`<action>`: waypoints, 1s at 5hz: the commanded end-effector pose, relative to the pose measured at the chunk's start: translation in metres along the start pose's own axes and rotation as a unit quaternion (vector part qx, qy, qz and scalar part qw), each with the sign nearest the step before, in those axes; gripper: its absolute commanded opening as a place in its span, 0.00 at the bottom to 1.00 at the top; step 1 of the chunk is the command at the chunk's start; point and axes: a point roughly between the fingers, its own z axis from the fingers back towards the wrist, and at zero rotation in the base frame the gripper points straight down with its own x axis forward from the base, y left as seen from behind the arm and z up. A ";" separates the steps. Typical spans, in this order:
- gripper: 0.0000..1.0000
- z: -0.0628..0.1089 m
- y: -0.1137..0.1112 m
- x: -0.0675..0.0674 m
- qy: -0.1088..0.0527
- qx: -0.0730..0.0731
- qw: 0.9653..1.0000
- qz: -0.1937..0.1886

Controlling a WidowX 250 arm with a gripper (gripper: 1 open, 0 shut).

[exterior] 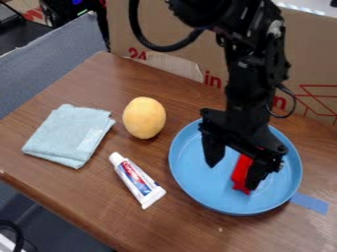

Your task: Move the red object from the blue plate to the table

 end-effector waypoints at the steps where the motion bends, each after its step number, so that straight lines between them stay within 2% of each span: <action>1: 1.00 0.028 0.005 0.005 -0.030 0.000 1.000 -0.003; 2: 1.00 0.030 0.002 -0.003 -0.035 0.000 0.999 -0.006; 3: 1.00 0.028 0.004 -0.001 -0.030 -0.004 0.999 -0.010; 4: 1.00 0.019 -0.001 0.005 -0.026 -0.001 1.000 -0.013; 5: 1.00 0.005 -0.007 0.022 -0.021 0.009 0.999 -0.027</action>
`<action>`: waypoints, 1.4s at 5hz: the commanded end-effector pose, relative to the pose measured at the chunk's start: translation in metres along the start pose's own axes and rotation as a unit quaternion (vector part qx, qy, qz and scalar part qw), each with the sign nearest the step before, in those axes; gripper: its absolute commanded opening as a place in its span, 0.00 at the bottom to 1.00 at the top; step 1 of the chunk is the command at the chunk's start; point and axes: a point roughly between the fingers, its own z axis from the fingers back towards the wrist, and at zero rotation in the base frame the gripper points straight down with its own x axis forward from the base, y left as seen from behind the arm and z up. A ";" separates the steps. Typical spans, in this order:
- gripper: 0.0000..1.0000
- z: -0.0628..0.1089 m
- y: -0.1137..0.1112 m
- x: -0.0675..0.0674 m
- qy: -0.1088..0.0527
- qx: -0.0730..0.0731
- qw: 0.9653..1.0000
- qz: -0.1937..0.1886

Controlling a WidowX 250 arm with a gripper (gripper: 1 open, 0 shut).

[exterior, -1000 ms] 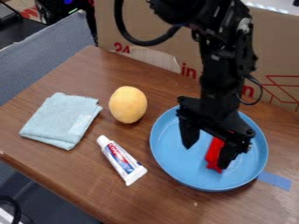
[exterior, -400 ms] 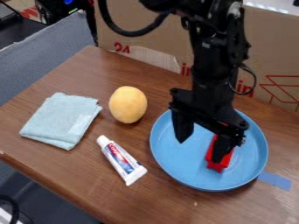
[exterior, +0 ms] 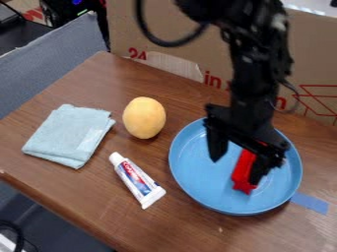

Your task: Move the red object from the blue plate to the table

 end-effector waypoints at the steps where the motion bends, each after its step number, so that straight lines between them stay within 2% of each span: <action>1: 1.00 -0.002 -0.008 0.023 -0.027 0.015 0.999 -0.010; 2: 1.00 -0.019 -0.006 0.025 -0.017 0.017 1.000 -0.010; 3: 0.00 -0.028 -0.018 0.028 -0.007 0.019 1.000 -0.009; 4: 0.00 -0.003 -0.018 0.031 -0.025 0.022 0.999 0.007; 5: 0.00 0.013 -0.022 0.037 -0.035 0.025 0.999 0.017; 6: 0.00 0.030 -0.012 0.045 -0.048 0.037 0.998 0.018; 7: 0.00 0.043 -0.003 0.048 -0.064 0.042 0.997 0.031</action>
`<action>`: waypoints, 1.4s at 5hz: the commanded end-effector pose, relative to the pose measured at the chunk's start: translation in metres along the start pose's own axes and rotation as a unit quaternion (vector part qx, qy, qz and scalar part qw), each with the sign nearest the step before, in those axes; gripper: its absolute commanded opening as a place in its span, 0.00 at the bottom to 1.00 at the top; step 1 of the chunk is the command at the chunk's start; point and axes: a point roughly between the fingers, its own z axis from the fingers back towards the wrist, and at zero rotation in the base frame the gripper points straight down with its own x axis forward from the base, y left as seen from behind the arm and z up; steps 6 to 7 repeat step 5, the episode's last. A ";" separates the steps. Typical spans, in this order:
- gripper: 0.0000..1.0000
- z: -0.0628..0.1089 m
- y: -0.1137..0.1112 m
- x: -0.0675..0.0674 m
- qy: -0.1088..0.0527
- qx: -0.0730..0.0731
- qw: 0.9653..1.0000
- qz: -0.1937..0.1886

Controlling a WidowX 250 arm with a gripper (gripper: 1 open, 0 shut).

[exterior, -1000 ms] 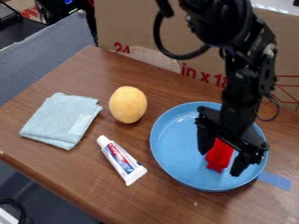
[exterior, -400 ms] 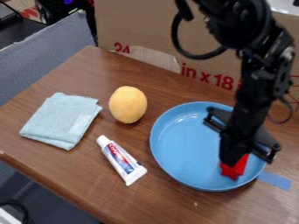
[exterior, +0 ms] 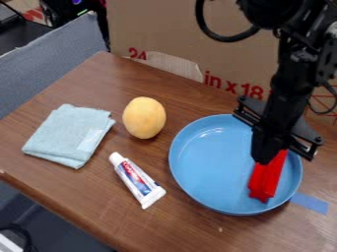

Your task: Move the red object from the blue plate to the table

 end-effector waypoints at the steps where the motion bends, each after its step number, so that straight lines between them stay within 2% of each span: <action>1: 0.00 0.045 0.007 0.016 -0.065 0.001 0.998 0.016; 2: 0.00 0.053 0.010 0.020 -0.077 0.011 0.997 0.028; 3: 1.00 0.075 0.034 0.004 -0.082 0.017 0.996 0.037; 4: 1.00 0.081 0.046 0.006 -0.093 0.019 0.993 0.068; 5: 1.00 0.076 0.048 0.008 -0.080 0.014 0.994 0.075; 7: 1.00 0.076 0.048 0.008 -0.080 0.014 0.994 0.075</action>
